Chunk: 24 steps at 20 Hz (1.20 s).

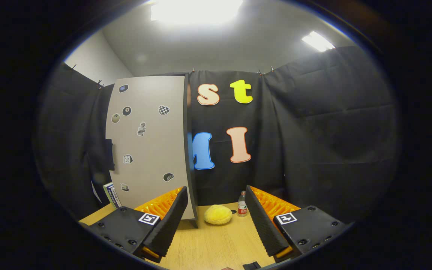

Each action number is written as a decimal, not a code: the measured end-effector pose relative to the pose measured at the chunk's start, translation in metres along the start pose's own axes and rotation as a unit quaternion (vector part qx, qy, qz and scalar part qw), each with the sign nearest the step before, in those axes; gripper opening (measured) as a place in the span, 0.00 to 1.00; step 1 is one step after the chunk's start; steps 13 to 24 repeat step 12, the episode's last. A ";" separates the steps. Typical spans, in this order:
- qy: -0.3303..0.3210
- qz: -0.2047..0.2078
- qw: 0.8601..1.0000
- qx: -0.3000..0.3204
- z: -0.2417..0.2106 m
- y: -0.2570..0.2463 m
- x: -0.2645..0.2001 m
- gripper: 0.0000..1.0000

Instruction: Open the shoe cabinet door, grab the shoes and put them into the shoe cabinet, then close the shoe cabinet door.

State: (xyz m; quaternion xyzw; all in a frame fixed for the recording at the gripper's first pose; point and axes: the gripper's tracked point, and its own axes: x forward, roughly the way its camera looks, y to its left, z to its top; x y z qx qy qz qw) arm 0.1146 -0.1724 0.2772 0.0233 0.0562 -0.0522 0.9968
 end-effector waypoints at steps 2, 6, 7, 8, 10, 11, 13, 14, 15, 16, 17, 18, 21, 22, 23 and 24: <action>-0.006 0.002 1.000 -0.009 0.004 0.002 0.005 0.96; -0.014 0.005 1.000 -0.024 0.006 0.008 0.010 0.96; -0.017 0.006 1.000 -0.026 0.008 0.010 0.010 0.96; -0.018 0.006 0.999 -0.028 0.010 0.011 0.011 0.96; -0.026 0.003 0.999 -0.032 0.013 0.009 0.011 0.96; -0.030 0.002 0.999 -0.032 0.015 0.010 0.011 0.96; -0.032 0.004 0.999 -0.030 0.017 0.013 0.011 0.96; -0.032 0.004 0.999 -0.030 0.017 0.013 0.011 0.96; -0.032 0.004 0.999 -0.030 0.017 0.013 0.011 0.96; -0.032 0.004 0.999 -0.030 0.017 0.013 0.011 0.96; -0.032 0.004 0.999 -0.030 0.017 0.013 0.011 0.96; -0.032 0.004 0.999 -0.030 0.017 0.013 0.011 0.96; -0.032 0.004 0.999 -0.030 0.017 0.013 0.011 0.96; -0.032 0.004 0.999 -0.030 0.017 0.013 0.011 0.96; -0.032 0.004 0.999 -0.030 0.017 0.013 0.011 0.96; -0.032 0.004 0.999 -0.030 0.017 0.013 0.011 0.96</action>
